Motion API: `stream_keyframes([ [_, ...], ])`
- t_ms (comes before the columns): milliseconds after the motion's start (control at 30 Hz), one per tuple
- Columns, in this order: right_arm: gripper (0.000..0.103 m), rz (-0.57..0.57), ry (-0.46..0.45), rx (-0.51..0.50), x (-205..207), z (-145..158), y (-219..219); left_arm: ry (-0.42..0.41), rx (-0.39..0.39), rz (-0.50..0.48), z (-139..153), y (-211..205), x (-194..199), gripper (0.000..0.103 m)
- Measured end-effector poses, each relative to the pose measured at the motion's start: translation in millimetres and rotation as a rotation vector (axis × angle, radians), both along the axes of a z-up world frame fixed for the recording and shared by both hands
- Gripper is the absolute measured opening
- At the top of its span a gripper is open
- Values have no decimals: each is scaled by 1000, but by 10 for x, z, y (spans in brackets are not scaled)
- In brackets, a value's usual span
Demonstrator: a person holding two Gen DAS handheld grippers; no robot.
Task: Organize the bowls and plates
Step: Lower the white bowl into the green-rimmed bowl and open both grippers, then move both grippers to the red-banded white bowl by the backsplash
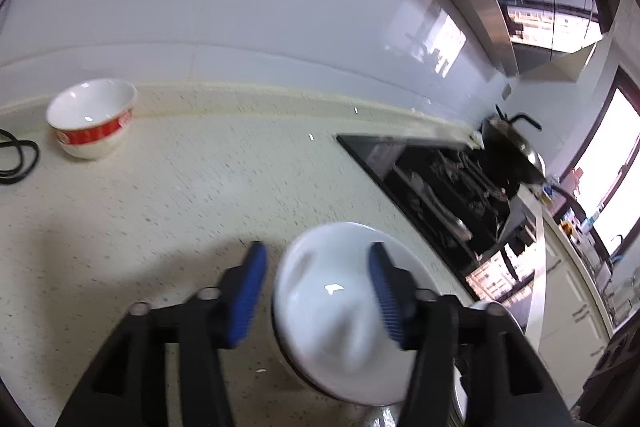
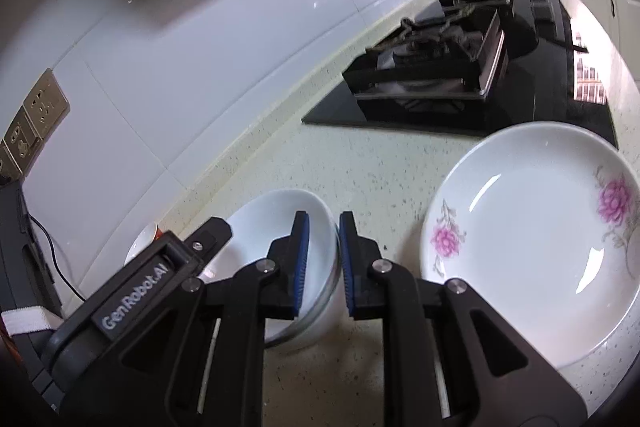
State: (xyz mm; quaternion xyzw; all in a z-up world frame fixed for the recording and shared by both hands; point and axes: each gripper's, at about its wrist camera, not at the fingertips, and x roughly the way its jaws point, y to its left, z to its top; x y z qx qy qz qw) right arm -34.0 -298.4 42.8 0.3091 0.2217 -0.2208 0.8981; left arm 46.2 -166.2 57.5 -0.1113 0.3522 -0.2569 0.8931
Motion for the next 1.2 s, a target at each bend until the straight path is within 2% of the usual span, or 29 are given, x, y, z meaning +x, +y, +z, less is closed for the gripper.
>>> stream_keyframes([
  [67,40,-3,-17,3,-20,19,-9,-2,-30,17,32,63,-1,70],
  [133,52,-26,-48,22,-70,29,-46,-2,-56,49,69,141,10,76],
  [233,53,-53,-100,31,-143,71,-80,2,-46,130,96,259,33,84],
  [333,56,-38,-116,16,-135,115,-49,44,-47,179,72,374,95,84],
  [467,60,-24,-114,18,-116,127,-37,107,25,248,34,497,187,85],
  [600,61,-21,-111,15,-102,116,-14,185,147,295,28,642,326,85],
  [667,61,-8,-117,-2,-93,127,29,150,196,317,84,713,324,85],
  [767,64,13,-133,-33,-82,150,104,-28,283,324,257,749,225,85],
  [867,68,50,-157,-65,-73,185,189,-256,348,253,394,738,42,85],
  [933,71,72,-173,-84,-66,208,242,-335,357,226,430,765,-22,85],
  [967,71,91,-179,-89,-56,214,269,-337,360,216,427,790,-20,85],
  [1033,73,119,-188,-90,-40,219,310,-278,342,198,372,917,39,85],
  [1133,74,169,-189,-112,-1,229,414,-202,286,246,238,1150,161,85],
  [1200,75,210,-189,-138,29,241,515,-146,275,282,143,1256,263,85],
])
